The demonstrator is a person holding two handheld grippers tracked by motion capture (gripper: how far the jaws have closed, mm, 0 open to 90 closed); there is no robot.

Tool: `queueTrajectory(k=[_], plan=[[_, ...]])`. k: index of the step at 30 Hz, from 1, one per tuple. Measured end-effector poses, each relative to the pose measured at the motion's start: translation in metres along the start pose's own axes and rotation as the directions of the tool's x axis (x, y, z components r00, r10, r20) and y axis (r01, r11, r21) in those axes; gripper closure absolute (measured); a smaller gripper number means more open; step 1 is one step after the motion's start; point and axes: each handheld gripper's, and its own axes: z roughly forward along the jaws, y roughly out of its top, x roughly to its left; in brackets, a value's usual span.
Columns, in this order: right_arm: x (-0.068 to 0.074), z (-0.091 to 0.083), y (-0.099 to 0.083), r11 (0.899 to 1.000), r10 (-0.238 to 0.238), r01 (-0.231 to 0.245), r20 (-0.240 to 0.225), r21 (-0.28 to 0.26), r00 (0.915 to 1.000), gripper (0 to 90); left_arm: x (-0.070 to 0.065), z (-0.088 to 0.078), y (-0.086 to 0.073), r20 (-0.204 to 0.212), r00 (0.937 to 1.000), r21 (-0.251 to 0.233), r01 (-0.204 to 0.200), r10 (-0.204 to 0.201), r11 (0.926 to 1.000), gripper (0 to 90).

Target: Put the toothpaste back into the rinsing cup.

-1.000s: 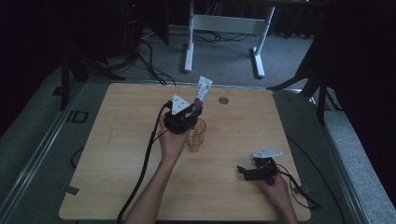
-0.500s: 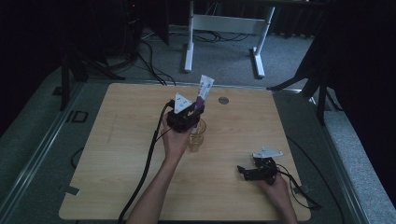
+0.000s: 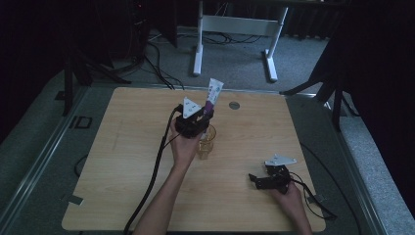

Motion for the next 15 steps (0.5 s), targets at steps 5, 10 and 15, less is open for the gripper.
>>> queueTrajectory(k=[5,10,15], plan=[[0.000,0.000,0.000,1.000,0.000,0.000,0.000,0.000,1.0000,12.6,0.002,0.002,-0.001,-0.002,1.0000,0.001,0.006,-0.006,1.0000,69.3],[0.000,0.000,0.000,1.000,0.001,-0.001,0.000,0.001,1.0000,12.6,0.003,0.007,-0.004,-0.006,0.9999,0.010,0.008,-0.008,0.9999,69.2],[0.000,0.000,0.000,1.000,0.001,-0.001,0.000,0.000,1.0000,12.6,0.004,0.014,-0.007,-0.017,0.9999,0.025,0.000,0.001,0.9997,69.1]])
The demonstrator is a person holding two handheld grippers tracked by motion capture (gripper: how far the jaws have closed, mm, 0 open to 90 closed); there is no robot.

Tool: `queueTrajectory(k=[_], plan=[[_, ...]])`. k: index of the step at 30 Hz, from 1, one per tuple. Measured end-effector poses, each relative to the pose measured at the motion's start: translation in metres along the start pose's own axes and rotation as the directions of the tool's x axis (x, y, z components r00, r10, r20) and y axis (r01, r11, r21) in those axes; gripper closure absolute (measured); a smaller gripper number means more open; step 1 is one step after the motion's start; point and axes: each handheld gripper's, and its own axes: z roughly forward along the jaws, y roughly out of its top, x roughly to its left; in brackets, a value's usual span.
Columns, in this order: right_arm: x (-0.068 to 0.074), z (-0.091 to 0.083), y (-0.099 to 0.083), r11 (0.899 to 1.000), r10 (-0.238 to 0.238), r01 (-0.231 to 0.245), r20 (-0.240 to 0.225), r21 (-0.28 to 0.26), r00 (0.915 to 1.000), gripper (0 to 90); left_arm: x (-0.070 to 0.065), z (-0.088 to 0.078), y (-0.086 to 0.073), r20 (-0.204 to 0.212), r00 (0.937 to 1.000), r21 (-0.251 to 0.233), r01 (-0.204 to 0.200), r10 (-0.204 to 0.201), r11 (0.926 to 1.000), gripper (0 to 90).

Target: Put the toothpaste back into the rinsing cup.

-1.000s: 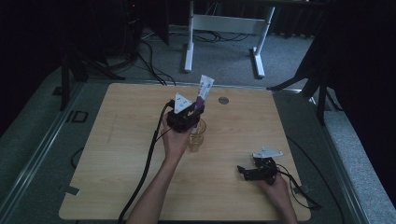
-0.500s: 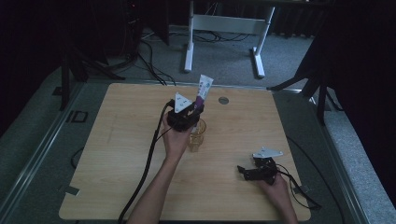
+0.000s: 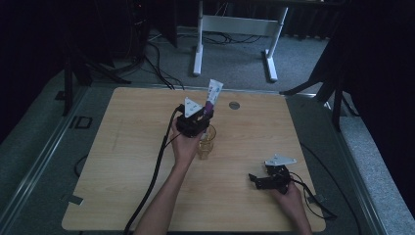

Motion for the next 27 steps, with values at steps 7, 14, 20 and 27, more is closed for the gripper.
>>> queueTrajectory(k=[7,14,20,27], plan=[[0.000,0.000,0.000,1.000,-0.002,0.002,0.001,-0.001,1.0000,12.6,0.000,0.005,-0.005,-0.001,1.0000,0.019,-0.001,0.001,0.9998,68.9],[0.000,0.000,0.000,1.000,-0.001,0.001,0.001,-0.001,1.0000,12.6,-0.003,0.006,-0.008,0.004,0.9997,0.030,-0.022,0.022,0.9993,68.4],[0.000,0.000,0.000,1.000,-0.001,0.001,0.000,0.000,1.0000,12.6,-0.004,0.003,-0.013,0.014,0.9993,0.040,-0.034,0.033,0.9986,67.9],[0.000,0.000,0.000,1.000,0.000,0.000,0.000,0.000,1.0000,12.6,-0.005,0.002,-0.022,0.011,0.9982,0.075,-0.059,0.058,0.9954,63.9]])
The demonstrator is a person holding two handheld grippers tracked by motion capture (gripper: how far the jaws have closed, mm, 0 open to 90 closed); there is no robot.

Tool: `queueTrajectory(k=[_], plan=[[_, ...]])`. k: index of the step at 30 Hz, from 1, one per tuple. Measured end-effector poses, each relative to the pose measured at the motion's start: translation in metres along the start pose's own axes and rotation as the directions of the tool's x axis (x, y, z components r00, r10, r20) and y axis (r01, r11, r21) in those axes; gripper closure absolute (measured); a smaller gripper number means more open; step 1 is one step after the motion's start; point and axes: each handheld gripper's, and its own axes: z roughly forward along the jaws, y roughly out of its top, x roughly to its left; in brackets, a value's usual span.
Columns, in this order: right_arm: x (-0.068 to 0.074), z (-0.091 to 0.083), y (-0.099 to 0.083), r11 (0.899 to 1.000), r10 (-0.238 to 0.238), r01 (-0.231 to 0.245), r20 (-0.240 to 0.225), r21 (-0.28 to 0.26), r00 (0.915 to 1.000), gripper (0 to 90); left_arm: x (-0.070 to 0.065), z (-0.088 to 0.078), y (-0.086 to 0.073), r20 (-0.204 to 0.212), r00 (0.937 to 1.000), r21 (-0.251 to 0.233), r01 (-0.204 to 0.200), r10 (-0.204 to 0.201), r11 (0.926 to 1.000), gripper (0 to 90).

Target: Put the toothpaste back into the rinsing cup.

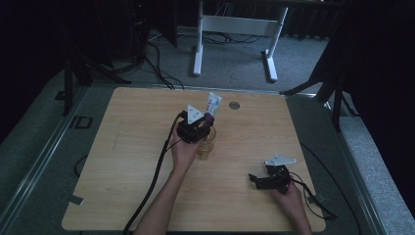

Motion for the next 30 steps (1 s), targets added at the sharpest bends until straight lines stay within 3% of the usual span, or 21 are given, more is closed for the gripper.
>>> queueTrajectory(k=[13,18,21,30], plan=[[0.000,0.000,0.000,1.000,-0.001,0.001,0.001,0.000,1.0000,12.6,-0.003,0.006,-0.023,0.007,1.0000,0.046,0.006,-0.006,0.9989,61.4],[0.000,0.000,0.000,1.000,-0.001,0.001,0.001,-0.001,1.0000,12.6,0.001,-0.005,-0.021,0.013,0.9996,-0.034,0.026,-0.026,0.9991,56.3],[0.000,0.000,0.000,1.000,-0.001,0.001,0.001,0.000,1.0000,12.6,0.001,-0.008,-0.020,-0.009,1.0000,-0.029,-0.002,0.002,0.9996,52.5],[0.000,0.000,0.000,1.000,-0.001,0.001,0.001,-0.001,1.0000,12.6,0.005,-0.014,-0.025,-0.008,0.9998,-0.043,0.018,-0.018,0.9989,49.4]])
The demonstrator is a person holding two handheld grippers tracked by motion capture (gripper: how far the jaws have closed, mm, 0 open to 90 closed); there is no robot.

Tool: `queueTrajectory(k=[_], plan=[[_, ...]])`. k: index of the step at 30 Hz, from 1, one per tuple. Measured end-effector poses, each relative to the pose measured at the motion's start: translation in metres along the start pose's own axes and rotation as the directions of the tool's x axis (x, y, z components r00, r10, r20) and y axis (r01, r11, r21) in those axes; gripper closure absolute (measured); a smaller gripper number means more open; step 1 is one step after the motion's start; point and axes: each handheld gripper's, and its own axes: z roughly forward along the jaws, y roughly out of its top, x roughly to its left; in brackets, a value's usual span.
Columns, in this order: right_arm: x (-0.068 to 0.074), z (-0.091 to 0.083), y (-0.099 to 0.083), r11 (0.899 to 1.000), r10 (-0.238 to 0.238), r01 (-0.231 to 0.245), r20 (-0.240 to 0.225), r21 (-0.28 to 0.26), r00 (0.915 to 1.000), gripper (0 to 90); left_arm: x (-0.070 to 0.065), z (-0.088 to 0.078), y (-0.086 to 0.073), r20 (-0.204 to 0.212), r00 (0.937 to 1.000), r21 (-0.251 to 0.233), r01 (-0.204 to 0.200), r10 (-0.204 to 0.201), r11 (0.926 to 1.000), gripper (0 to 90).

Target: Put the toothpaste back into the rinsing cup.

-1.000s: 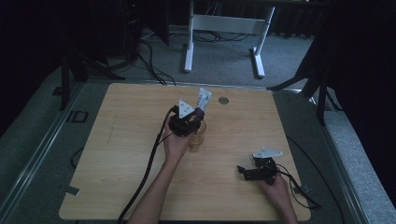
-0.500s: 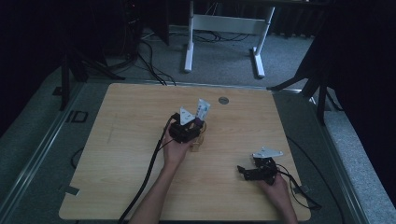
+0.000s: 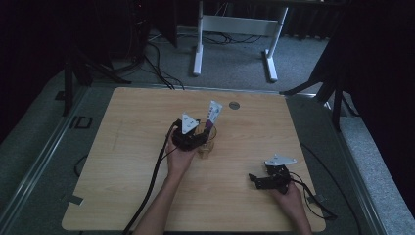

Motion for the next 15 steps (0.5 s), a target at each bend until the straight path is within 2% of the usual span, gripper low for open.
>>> queueTrajectory(k=[8,12,15], plan=[[0.000,0.000,0.000,1.000,0.001,-0.001,0.000,-0.001,1.0000,12.6,0.011,-0.022,0.000,-0.010,0.9998,-0.034,0.016,-0.016,0.9993,46.0],[0.000,0.000,0.000,1.000,0.000,0.000,0.000,-0.001,1.0000,12.6,0.015,-0.028,-0.003,-0.021,0.9996,-0.032,0.020,-0.020,0.9993,45.2],[0.000,0.000,0.000,1.000,-0.002,0.002,0.001,-0.001,1.0000,12.6,0.027,-0.035,-0.016,-0.051,0.9975,-0.004,0.049,-0.050,0.9988,44.9]])
